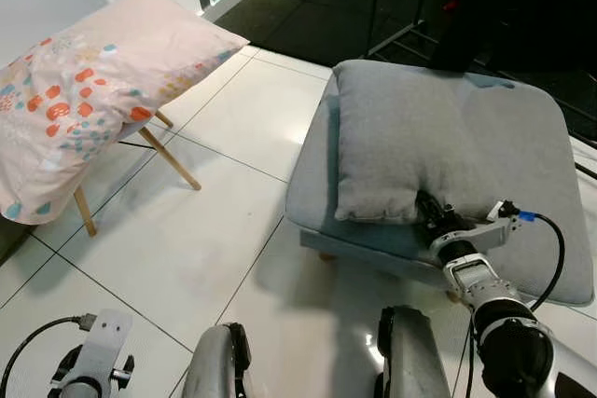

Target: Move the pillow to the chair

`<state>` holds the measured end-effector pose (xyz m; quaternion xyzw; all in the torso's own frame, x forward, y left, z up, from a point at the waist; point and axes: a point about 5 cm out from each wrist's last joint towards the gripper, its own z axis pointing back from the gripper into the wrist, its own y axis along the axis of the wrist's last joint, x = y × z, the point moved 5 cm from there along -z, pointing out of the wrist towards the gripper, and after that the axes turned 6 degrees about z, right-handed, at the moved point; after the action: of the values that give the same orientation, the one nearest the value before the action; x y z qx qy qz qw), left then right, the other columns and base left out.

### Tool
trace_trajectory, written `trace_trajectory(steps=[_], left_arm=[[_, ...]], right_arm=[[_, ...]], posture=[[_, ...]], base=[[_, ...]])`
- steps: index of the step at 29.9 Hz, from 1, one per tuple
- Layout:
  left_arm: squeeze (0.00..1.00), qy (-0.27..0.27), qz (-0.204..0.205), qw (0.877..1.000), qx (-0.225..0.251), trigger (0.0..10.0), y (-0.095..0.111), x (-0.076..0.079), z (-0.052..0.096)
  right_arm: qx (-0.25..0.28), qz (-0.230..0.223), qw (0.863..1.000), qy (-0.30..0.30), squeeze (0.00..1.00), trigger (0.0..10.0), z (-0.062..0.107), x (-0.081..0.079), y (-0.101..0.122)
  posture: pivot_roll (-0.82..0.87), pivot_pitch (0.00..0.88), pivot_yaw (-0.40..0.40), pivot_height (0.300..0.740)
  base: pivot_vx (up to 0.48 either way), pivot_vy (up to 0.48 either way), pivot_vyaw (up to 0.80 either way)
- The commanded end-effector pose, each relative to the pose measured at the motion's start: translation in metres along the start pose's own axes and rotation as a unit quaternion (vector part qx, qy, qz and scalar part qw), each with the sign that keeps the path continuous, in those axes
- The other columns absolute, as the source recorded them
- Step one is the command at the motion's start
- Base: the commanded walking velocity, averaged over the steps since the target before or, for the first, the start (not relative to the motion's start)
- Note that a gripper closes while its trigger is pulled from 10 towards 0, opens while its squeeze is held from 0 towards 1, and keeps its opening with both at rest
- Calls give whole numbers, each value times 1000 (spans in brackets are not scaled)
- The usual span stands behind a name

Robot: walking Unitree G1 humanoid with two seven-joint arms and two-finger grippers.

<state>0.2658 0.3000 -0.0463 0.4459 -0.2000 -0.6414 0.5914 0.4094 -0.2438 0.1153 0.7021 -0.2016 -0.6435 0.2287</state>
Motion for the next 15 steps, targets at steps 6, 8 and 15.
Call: trace_trajectory(steps=[6, 8, 15], left_arm=[[0, 4, 24, 999, -26, 10000, -4, 9, -3], [0, 1, 32, 999, -31, 10000, -1, 14, -6], [0, -20, 34, 997, -62, 10000, -10, 36, -5]], right_arm=[[-21, 103, 994, -4, 0, 0, -9, -10, 7], [-44, 118, 992, 15, 0, 0, -11, -15, -3], [-106, 128, 986, 20, 0, 0, 0, -6, -34]], posture=[[10, 196, 29, 485], [-33, 152, 11, 485], [-92, 102, 1, 500]], base=[[0, 0, 0], [0, 0, 0], [0, 0, 0]])
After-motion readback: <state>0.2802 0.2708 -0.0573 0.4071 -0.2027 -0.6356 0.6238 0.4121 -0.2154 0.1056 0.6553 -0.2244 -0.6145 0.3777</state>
